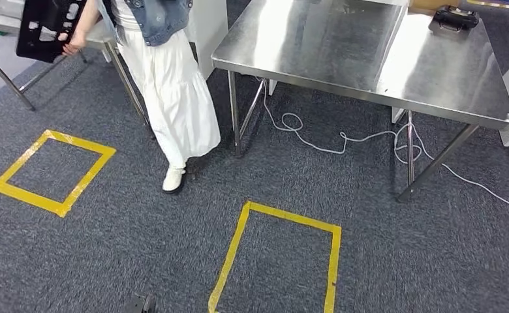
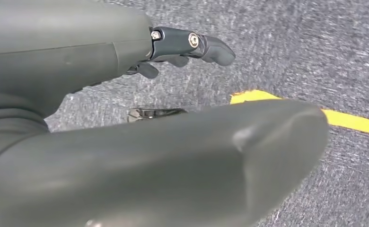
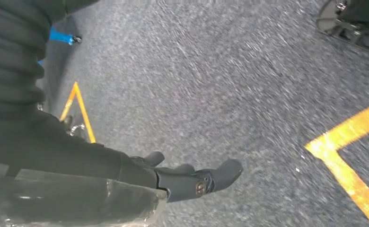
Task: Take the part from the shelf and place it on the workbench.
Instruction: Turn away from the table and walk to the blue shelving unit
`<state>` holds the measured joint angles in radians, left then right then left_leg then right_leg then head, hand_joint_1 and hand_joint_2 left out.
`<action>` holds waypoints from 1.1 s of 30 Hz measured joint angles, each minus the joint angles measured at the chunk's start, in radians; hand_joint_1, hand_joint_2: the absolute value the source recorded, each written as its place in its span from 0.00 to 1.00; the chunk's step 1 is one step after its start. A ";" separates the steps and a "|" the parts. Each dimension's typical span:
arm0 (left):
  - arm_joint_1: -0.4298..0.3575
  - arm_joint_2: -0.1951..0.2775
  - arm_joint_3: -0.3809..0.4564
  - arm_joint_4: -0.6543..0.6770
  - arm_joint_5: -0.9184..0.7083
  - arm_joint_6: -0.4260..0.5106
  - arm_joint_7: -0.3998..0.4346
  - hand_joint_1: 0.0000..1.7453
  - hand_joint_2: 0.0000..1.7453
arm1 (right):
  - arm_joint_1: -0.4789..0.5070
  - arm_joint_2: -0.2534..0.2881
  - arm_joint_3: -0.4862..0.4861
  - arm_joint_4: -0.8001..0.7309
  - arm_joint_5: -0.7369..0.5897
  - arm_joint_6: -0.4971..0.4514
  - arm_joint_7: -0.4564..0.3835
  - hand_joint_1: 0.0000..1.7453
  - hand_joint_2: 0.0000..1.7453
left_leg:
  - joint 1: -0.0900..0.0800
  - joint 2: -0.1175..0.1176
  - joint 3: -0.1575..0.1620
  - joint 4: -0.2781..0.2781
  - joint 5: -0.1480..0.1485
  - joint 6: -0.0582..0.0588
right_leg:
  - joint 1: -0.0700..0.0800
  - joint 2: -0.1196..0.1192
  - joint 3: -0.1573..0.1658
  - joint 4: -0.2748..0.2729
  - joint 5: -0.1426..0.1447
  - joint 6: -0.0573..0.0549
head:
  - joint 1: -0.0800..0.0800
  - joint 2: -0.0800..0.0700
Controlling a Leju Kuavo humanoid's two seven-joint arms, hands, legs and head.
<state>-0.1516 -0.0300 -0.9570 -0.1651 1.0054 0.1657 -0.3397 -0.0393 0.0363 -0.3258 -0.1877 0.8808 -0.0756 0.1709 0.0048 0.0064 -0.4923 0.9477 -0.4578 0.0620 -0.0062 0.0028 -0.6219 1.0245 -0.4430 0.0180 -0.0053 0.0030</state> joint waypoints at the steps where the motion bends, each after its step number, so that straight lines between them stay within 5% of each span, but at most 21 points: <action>1: 0.000 -0.001 0.000 0.000 0.000 0.000 0.000 0.00 0.00 | 0.000 -0.001 0.000 0.000 0.000 0.002 0.000 0.00 1.00 | -0.002 0.001 -0.012 -0.001 0.010 0.002 | -0.003 0.000 -0.023 0.057 -0.041 -0.007 | 0.001 0.000; 3: 0.001 -0.002 0.000 0.000 0.000 0.000 0.000 0.00 0.00 | 0.000 -0.004 0.000 0.000 0.000 0.004 0.000 0.00 1.00 | -0.003 0.003 -0.039 0.000 0.029 0.002 | -0.008 -0.001 -0.059 0.181 -0.105 -0.008 | 0.004 0.000; 5: 0.001 -0.004 0.000 0.000 -0.001 -0.001 0.000 0.00 0.00 | 0.000 -0.006 0.000 0.000 -0.002 0.005 0.001 0.00 1.00 | -0.003 0.005 -0.067 0.002 0.049 -0.003 | -0.013 -0.001 -0.040 0.211 -0.101 0.014 | 0.004 0.000; 7: 0.001 -0.005 0.000 0.000 -0.003 -0.001 0.000 0.00 0.00 | 0.000 -0.008 0.000 0.000 -0.004 0.005 0.001 0.00 1.00 | -0.003 0.005 -0.092 0.009 0.065 -0.013 | -0.020 -0.003 0.051 0.097 -0.061 0.039 | 0.005 0.000; 8: 0.000 -0.006 0.000 0.000 -0.004 -0.001 0.001 0.00 0.00 | -0.002 -0.008 0.000 0.000 -0.004 0.005 0.001 0.00 1.00 | -0.003 0.006 -0.104 0.014 0.072 -0.019 | -0.021 -0.002 0.105 0.017 -0.055 0.041 | 0.005 0.000; 10: -0.001 -0.006 0.000 0.000 -0.006 -0.001 0.001 0.00 0.00 | -0.003 -0.006 0.000 0.000 -0.006 0.004 0.001 0.00 1.00 | -0.005 0.006 -0.114 0.023 0.082 -0.031 | -0.015 0.000 0.163 -0.077 -0.061 0.031 | 0.003 0.000; 13: -0.002 -0.006 0.000 0.000 -0.011 -0.002 0.002 0.00 0.00 | -0.002 -0.004 0.000 0.000 -0.009 0.004 0.003 0.00 1.00 | -0.001 0.004 -0.120 0.034 0.087 -0.046 | -0.015 0.002 0.152 -0.082 -0.057 0.007 | -0.001 0.000; 15: -0.002 -0.005 0.000 0.000 -0.012 -0.002 0.002 0.00 0.00 | -0.003 -0.003 0.000 0.000 -0.010 0.004 0.005 0.00 1.00 | 0.005 0.001 -0.141 0.084 0.034 -0.057 | -0.023 0.000 0.141 -0.082 -0.045 -0.016 | -0.002 0.000; 17: -0.002 -0.005 0.000 0.000 -0.014 -0.001 0.002 0.00 0.00 | -0.002 -0.003 0.000 0.000 -0.009 0.005 0.006 0.00 1.00 | 0.009 0.000 -0.180 0.205 -0.059 -0.067 | -0.020 -0.002 0.127 -0.081 -0.033 -0.033 | -0.003 0.000; 19: -0.002 -0.006 0.000 0.000 -0.014 -0.001 0.002 0.00 0.00 | -0.001 -0.002 0.000 0.000 -0.008 0.007 0.008 0.00 1.00 | 0.011 0.000 -0.204 0.314 -0.109 -0.072 | -0.015 -0.003 0.113 -0.076 -0.022 -0.036 | -0.003 0.000; 21: -0.002 -0.006 0.000 0.000 -0.014 -0.001 0.002 0.00 0.00 | 0.002 -0.002 0.000 0.000 -0.009 0.010 0.010 0.00 1.00 | 0.012 -0.001 -0.161 0.286 -0.084 -0.068 | -0.011 -0.001 0.101 -0.069 -0.014 -0.033 | -0.003 0.000; 23: -0.002 -0.005 0.000 0.000 -0.015 -0.001 0.001 0.00 0.00 | 0.002 0.000 -0.001 0.000 -0.014 0.013 0.015 0.00 1.00 | 0.011 -0.004 -0.064 0.144 -0.041 -0.055 | -0.008 0.001 0.093 -0.064 -0.009 -0.028 | -0.003 0.000; 25: -0.003 -0.003 -0.001 0.000 -0.018 -0.001 0.000 0.00 0.00 | 0.001 0.002 -0.002 0.000 -0.020 0.013 0.020 0.00 1.00 | 0.005 -0.008 -0.010 0.053 -0.026 -0.043 | -0.006 0.001 0.089 -0.063 -0.002 -0.018 | -0.003 0.000; 29: -0.005 -0.002 -0.002 -0.001 -0.027 -0.006 0.001 0.00 0.00 | 0.001 0.007 -0.006 0.000 -0.029 0.013 0.027 0.00 0.00 | 0.001 -0.001 -0.011 0.023 -0.007 -0.021 | -0.002 0.001 0.069 -0.053 0.001 0.004 | -0.005 0.000; 31: -0.008 -0.003 -0.003 -0.001 -0.032 -0.008 0.004 0.00 0.00 | 0.001 0.008 -0.008 0.000 -0.032 0.014 0.029 0.00 0.00 | 0.006 0.010 -0.014 0.007 0.009 -0.007 | -0.001 0.001 0.025 0.027 -0.041 -0.001 | -0.002 0.000; 33: -0.009 -0.004 -0.004 -0.001 -0.035 -0.010 0.007 0.00 0.00 | 0.002 0.008 -0.009 0.000 -0.035 0.015 0.032 0.00 0.00 | 0.002 0.021 -0.025 0.006 0.015 -0.004 | -0.006 0.001 -0.041 0.166 -0.100 -0.004 | 0.000 0.000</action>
<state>-0.1609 -0.0343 -0.9609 -0.1663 0.9705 0.1559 -0.3323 -0.0369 0.0448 -0.3352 -0.1873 0.8461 -0.0609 0.2032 0.0070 0.0276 -0.5169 0.9539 -0.4428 0.0585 -0.0124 0.0036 -0.6633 1.1907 -0.5431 0.0136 -0.0048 0.0031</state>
